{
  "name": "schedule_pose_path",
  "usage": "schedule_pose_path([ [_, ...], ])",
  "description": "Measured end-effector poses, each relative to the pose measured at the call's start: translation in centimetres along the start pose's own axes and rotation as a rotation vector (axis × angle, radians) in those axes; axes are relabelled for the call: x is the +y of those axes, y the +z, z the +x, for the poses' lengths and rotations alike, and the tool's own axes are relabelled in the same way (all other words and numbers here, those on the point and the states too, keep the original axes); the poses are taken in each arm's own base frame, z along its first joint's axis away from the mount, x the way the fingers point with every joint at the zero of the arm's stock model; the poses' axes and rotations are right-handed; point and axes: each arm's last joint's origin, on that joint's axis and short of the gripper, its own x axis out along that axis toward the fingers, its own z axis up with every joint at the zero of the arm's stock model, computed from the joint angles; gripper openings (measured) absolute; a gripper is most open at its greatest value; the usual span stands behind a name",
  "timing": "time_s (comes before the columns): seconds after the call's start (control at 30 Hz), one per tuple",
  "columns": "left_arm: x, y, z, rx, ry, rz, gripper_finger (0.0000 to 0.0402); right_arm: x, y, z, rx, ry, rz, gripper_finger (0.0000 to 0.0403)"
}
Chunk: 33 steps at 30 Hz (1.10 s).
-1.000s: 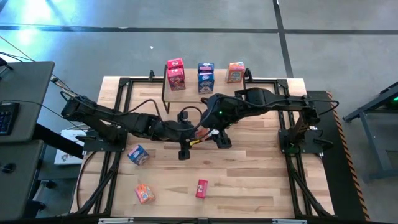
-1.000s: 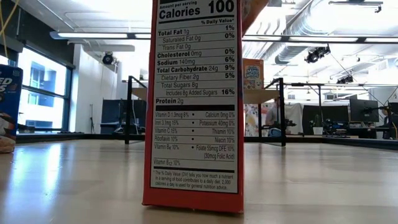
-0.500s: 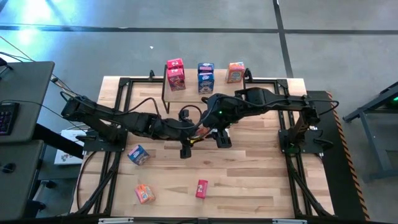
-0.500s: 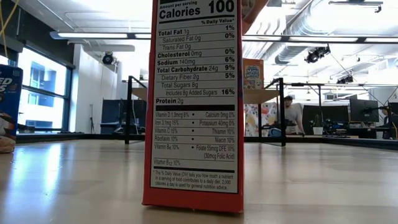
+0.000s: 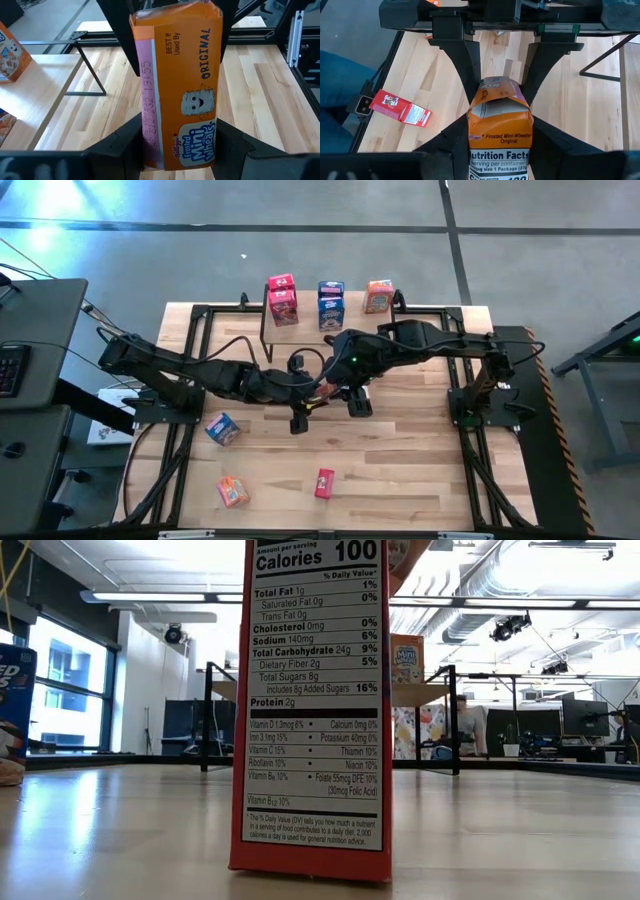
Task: Stack cereal on shelf
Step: Put the top orange cereal box on the shelf aligned with the other orange cereal box
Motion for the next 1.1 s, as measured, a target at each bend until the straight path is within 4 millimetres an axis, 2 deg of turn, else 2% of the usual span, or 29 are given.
schedule_pose_path([
  [0.3,0.0,0.0,0.0,0.000,-0.018,-0.026,0.0170,0.0,0.0,0.0,-0.001,0.004,0.003,0.0150],
  [0.5,-0.1,0.5,0.0,-0.049,-0.029,-0.070,0.0200,0.0,0.1,0.0,-0.009,0.003,-0.004,0.0150],
  [0.93,-0.2,0.7,-0.1,-0.062,-0.055,-0.013,0.0212,0.0,-0.1,-0.1,0.006,0.001,-0.012,0.0150],
  [1.1,0.2,1.2,-1.1,-0.095,-0.052,-0.014,0.0212,0.0,-0.3,-1.0,0.001,-0.038,-0.012,0.0150],
])
